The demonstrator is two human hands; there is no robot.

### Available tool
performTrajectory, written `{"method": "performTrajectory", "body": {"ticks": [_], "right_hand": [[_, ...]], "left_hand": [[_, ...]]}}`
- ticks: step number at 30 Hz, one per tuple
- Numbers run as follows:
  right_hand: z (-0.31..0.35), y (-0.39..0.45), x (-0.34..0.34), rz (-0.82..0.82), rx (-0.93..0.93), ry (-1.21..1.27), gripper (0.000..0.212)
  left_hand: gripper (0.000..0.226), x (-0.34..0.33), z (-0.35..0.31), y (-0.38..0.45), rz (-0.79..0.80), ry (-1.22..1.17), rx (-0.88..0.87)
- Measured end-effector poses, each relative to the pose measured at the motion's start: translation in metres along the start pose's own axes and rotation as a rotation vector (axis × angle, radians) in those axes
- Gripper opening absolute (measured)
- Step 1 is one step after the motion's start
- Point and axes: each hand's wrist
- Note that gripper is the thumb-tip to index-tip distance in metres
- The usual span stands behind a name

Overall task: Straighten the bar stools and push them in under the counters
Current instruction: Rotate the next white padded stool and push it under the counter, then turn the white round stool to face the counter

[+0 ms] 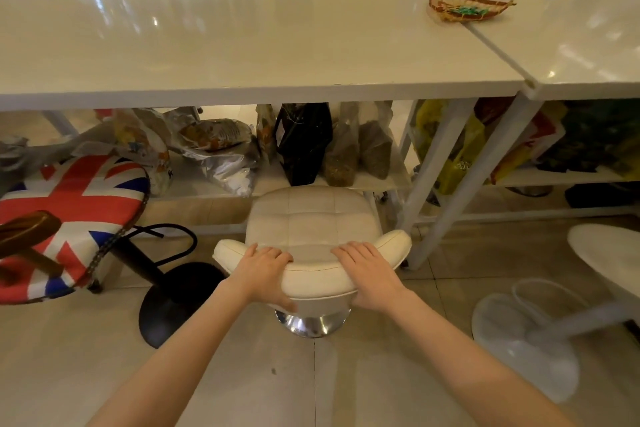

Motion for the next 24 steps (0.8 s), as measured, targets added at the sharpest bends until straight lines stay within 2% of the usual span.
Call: {"method": "performTrajectory", "body": {"ticks": [2,5,8,13,19,24], "right_hand": [[0.000,-0.005,0.008,-0.032,-0.027,0.079,0.103],[-0.008,-0.021,0.021,-0.119,-0.078,0.111,0.106],[-0.025,-0.048,0.032,-0.202,-0.152,0.110,0.105],[-0.064,-0.115,0.050,-0.274,-0.325,0.111,0.106],[-0.115,-0.240,0.075,-0.262,-0.558,0.042,0.107],[-0.155,-0.360,0.097,-0.304,-0.705,0.037,0.106]], "left_hand": [[0.107,0.006,-0.013,0.000,0.009,-0.047,0.008],[0.127,0.020,-0.043,0.004,-0.082,-0.103,-0.085],[0.133,0.038,-0.084,0.012,-0.172,-0.170,-0.196],[0.124,0.056,-0.175,0.031,-0.255,-0.216,-0.342],[0.103,0.067,-0.309,0.040,-0.246,-0.216,-0.499],[0.102,0.073,-0.431,0.035,-0.228,-0.187,-0.636]]}}
Point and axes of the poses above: each hand's wrist, its own y-axis towards the middle knuckle, its own x-axis out of the back of the hand, z = x × y, and after that the axes turned 11 degrees about x, right-handed
